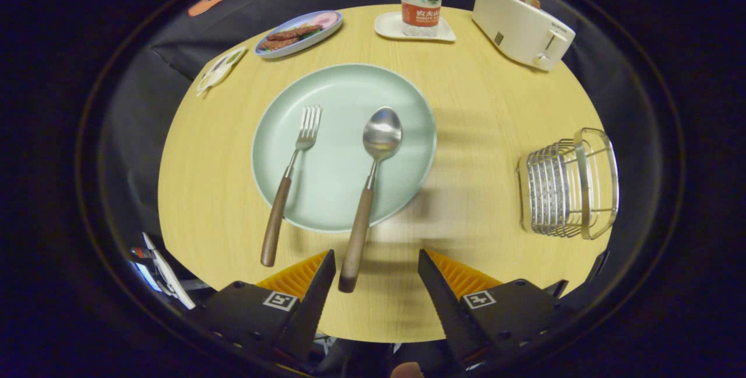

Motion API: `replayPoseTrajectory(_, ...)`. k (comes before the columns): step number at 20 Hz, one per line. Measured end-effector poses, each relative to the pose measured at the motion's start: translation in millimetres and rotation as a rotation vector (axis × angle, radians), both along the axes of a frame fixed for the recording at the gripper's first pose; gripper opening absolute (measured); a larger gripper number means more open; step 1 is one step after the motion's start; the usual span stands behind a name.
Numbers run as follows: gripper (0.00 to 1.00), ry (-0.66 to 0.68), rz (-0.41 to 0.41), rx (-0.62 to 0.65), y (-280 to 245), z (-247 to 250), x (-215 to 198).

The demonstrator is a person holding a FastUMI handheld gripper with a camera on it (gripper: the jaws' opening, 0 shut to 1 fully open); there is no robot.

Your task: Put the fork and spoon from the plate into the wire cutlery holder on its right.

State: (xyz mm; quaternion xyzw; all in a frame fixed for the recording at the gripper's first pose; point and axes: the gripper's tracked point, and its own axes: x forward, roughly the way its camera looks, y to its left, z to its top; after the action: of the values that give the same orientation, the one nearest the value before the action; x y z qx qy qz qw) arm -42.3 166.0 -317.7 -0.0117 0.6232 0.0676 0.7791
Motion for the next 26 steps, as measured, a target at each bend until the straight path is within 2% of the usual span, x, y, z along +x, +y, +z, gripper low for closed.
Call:
replayPoseTrajectory(1,0.84,0.007,0.0,-0.003,2,-4,2)
replayPoseTrajectory(5,0.56,0.045,-0.014,0.012,12,-11,3)
replayPoseTrajectory(7,0.37,0.07,-0.025,0.009,14,-15,1)
replayPoseTrajectory(8,0.17,0.083,-0.04,0.007,14,-13,1)
replayPoseTrajectory(10,0.14,0.105,-0.04,0.016,11,-14,-3)
replayPoseTrajectory(11,0.05,0.109,-0.045,0.035,13,-11,-3)
replayPoseTrajectory(16,0.0,0.115,-0.053,0.097,2,18,-8)
replayPoseTrajectory(21,0.0,0.078,-0.022,0.157,-14,82,-4)
replayPoseTrajectory(26,0.0,0.034,-0.016,0.129,-66,149,1)
